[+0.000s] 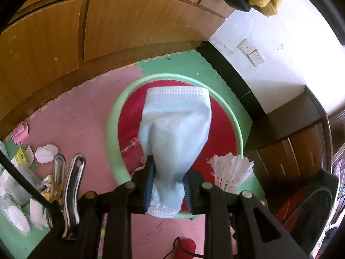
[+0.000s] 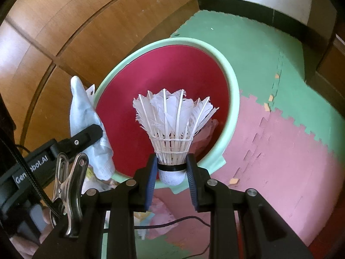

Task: Collect trash
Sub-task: 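Open both grippers to drop the mask and shuttlecock into the red bucket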

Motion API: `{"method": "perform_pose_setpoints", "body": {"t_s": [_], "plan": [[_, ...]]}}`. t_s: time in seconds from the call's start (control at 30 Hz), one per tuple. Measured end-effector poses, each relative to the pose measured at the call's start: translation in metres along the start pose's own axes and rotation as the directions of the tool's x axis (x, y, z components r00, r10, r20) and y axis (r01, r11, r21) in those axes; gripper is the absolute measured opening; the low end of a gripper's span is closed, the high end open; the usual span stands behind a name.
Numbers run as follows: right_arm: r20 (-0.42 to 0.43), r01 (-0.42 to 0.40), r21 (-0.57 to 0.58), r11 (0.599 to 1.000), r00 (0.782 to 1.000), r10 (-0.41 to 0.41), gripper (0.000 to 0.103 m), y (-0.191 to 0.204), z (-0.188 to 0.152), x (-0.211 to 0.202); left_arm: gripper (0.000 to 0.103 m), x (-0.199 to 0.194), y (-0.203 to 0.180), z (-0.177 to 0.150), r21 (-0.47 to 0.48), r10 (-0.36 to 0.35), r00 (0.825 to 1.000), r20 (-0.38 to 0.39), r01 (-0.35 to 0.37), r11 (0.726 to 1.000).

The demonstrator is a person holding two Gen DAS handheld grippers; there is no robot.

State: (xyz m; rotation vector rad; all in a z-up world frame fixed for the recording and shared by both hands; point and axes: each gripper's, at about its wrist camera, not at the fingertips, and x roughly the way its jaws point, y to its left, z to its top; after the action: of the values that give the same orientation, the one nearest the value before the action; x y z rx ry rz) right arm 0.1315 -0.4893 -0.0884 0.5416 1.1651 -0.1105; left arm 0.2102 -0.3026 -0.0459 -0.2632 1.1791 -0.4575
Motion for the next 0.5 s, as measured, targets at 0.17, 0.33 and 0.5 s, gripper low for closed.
{"method": "perform_pose_setpoints", "body": {"t_s": [0.17,0.33,0.5], "plan": [[0.002,-0.005,0.027,1.0,1.0,0.005,0.028,-0.0026,0.0002,0.0019,0.025,0.003,-0.0006,-0.0021,0.011,0.018,1.0,-0.01,-0.018,1.0],[-0.009,-0.011,0.032,0.999,1.0,0.012,0.028,-0.0021,-0.0009,0.0048,0.029,0.0021,-0.0002,-0.0022,0.0,0.021,1.0,-0.013,-0.021,1.0],[-0.008,-0.01,0.029,1.0,1.0,0.01,0.029,-0.0006,-0.0004,0.0048,0.038,-0.0008,-0.0082,-0.0043,0.031,0.044,0.999,-0.014,-0.044,0.999]]}}
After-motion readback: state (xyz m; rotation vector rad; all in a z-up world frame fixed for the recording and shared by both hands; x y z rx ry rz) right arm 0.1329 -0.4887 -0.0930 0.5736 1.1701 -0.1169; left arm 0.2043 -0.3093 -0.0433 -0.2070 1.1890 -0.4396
